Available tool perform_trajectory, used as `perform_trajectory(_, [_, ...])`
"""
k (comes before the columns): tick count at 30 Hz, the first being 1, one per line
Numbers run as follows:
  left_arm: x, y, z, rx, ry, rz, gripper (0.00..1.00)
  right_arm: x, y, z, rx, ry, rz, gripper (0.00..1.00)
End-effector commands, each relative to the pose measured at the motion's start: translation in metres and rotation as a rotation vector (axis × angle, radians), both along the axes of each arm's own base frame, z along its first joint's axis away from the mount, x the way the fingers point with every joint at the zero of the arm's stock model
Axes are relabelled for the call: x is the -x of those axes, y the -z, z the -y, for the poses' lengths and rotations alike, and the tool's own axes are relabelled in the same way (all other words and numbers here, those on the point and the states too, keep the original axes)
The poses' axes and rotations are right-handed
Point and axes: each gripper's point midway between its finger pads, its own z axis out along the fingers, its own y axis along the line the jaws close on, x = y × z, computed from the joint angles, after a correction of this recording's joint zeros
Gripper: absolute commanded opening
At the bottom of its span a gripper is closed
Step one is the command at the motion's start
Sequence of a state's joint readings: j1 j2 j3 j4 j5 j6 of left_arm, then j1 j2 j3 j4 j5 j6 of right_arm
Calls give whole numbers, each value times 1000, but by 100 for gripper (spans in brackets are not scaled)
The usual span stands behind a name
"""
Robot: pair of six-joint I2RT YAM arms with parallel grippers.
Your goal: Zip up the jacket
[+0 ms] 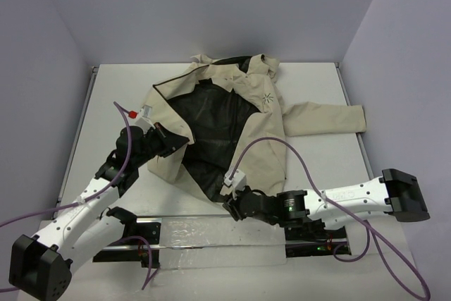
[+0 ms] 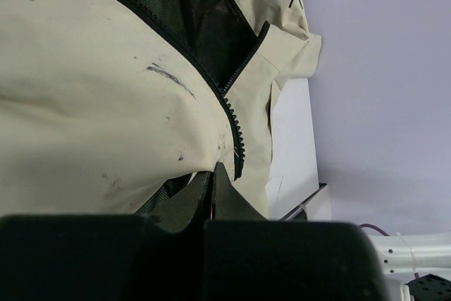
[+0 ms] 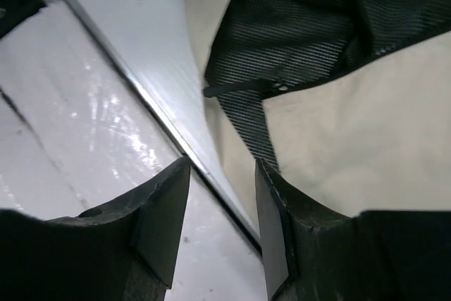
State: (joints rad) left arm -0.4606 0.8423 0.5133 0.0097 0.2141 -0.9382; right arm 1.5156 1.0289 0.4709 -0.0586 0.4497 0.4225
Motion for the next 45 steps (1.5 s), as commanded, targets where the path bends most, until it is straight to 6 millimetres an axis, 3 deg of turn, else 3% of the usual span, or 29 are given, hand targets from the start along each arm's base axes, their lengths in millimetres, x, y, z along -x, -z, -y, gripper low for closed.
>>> perform_trajectory(1, [-7,-18,-1,17,-10,63,0,-25,-18,12,-6,144,22,50])
perform_trajectory(4, [-6,-18,-1,14,-8,63,0,-51,-15,24,1,272,-89,51])
perform_trajectory(8, [-6,-16,0,18,-5,57,0,-61,-15,15,6,405,-242,52])
perform_trajectory(10, [-7,-17,0,22,-7,58,0,-59,-9,3,-8,457,-338,53])
perform_trajectory(13, [-5,-19,0,27,-8,62,0,-54,5,-8,-22,505,-425,64])
perform_trajectory(17, [-5,-20,0,22,-5,63,0,-58,15,-9,-18,563,-461,64])
perform_trajectory(21, [-4,-24,-1,19,-4,75,0,-56,37,-11,33,573,-508,59])
perform_trajectory(29, [-2,-25,-3,15,-6,78,0,-54,49,-20,72,558,-535,57])
perform_trajectory(37, [-4,-29,-3,8,-8,86,0,-61,68,-15,119,594,-574,52])
perform_trajectory(42, [-3,-29,-4,9,-8,84,0,-64,78,-8,128,621,-605,46])
perform_trajectory(45, [-3,-27,-3,9,-5,79,0,-65,82,-6,138,629,-616,35])
